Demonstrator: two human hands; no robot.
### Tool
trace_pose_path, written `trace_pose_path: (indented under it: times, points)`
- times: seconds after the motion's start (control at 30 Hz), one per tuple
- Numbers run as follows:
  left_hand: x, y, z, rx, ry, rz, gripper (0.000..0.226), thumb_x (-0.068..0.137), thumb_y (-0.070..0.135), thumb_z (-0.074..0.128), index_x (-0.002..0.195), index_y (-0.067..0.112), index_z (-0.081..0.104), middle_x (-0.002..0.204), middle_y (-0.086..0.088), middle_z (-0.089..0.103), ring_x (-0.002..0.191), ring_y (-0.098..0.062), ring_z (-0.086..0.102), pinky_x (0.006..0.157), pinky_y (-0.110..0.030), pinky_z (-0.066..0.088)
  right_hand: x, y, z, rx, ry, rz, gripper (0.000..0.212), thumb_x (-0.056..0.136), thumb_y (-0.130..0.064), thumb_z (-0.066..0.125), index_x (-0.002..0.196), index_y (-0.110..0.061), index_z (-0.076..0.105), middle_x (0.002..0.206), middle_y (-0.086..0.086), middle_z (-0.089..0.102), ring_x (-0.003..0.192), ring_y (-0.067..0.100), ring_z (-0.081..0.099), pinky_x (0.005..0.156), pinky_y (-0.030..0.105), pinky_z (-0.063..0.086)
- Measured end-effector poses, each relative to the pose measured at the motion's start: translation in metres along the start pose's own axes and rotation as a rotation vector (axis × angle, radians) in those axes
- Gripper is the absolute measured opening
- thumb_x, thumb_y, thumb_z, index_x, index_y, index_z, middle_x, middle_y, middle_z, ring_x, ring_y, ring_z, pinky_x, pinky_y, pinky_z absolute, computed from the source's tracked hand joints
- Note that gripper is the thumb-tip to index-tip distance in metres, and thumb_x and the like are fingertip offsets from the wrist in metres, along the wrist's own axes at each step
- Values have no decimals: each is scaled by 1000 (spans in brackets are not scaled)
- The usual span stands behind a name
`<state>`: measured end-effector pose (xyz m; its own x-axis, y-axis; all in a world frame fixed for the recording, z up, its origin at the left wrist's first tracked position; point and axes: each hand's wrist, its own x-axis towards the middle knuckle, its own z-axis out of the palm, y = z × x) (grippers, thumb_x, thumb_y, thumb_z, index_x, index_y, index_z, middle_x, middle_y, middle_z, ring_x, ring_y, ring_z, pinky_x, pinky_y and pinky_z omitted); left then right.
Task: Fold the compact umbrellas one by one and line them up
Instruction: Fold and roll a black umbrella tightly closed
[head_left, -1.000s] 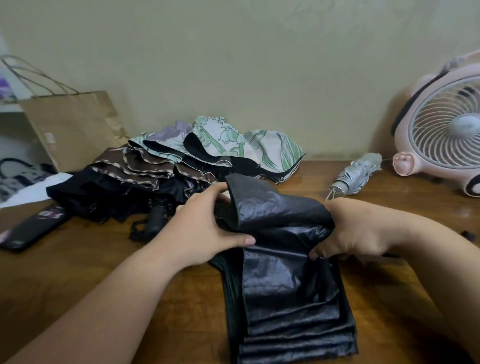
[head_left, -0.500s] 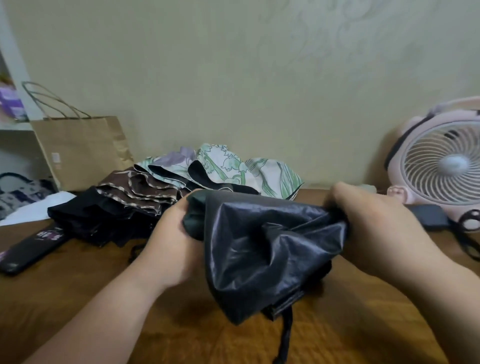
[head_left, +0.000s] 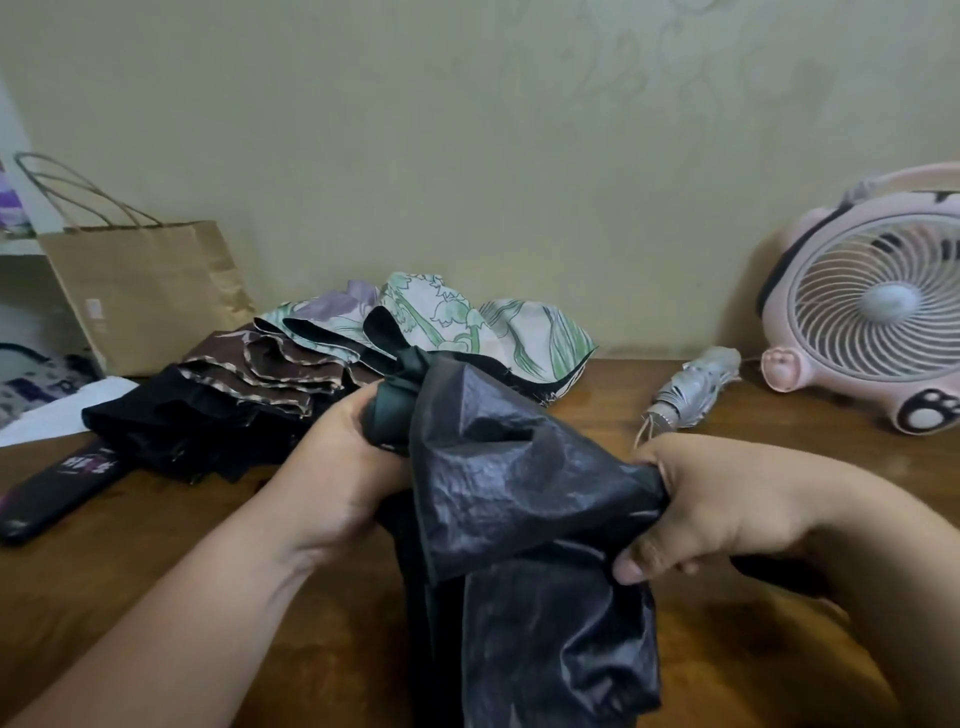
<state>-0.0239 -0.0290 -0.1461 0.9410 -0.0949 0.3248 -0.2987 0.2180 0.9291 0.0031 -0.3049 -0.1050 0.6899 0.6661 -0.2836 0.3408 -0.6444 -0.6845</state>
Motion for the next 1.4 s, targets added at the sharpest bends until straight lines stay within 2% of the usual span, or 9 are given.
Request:
trace_pose_path:
  times: [0.13,0.27,0.37,0.43,0.57,0.7,0.9,1.17,1.4]
  points:
    - [-1,-1,7,-76,32,-28,25,47,2,82,69,11,75,68,-8,71,57,-19,69,52,-27,55,3,0,8,26,12,74,24,79,-25,87,64,-18,70,60,4,63,51,18,49,51,24,40]
    - [1,-9,4,-148,116,-76,73,29,23,102,97,17,77,91,-14,77,81,-28,76,66,-36,61,5,-2,13,-15,136,213,56,61,-48,89,78,0,67,57,7,55,52,21,45,51,29,32]
    - [0,4,-6,285,234,118,105,49,42,94,143,37,47,139,-2,62,130,-18,60,104,-42,49,8,-4,11,-97,223,266,68,49,-58,84,87,-3,72,63,10,63,55,22,52,50,36,40]
    - [-4,18,-10,662,174,349,92,61,48,87,140,41,40,150,5,49,142,-11,46,116,-42,37,9,-7,12,-297,324,284,52,58,-54,83,84,-11,72,73,7,71,61,18,59,58,39,52]
    - [-16,50,5,927,25,353,47,64,58,82,97,32,60,108,6,60,110,-19,60,98,-35,46,11,-10,18,-469,573,251,32,84,-44,68,90,-22,45,83,1,60,72,21,56,62,39,48]
    - [-24,68,21,638,83,149,76,52,81,81,108,31,70,102,-2,72,95,-12,69,86,-27,51,14,-3,16,-455,748,176,29,91,-33,58,89,-23,31,78,-4,50,67,23,49,59,38,43]
    - [-15,79,63,186,257,-159,79,60,8,84,132,19,52,99,-15,79,88,-25,77,79,-40,57,14,0,17,-486,879,100,24,93,-25,52,93,-23,28,84,1,56,79,34,61,62,43,49]
    - [-3,79,74,281,314,-209,23,93,5,65,114,-1,71,108,-26,74,95,-39,75,91,-48,57,13,-5,18,-407,851,62,26,92,-25,52,93,-23,27,85,1,53,87,37,64,72,45,52]
    - [-8,82,77,315,251,-139,94,67,5,89,150,9,43,118,-11,75,106,-29,74,99,-47,55,16,-1,17,-288,823,83,30,89,-33,58,89,-24,29,87,1,56,85,33,62,68,43,51]
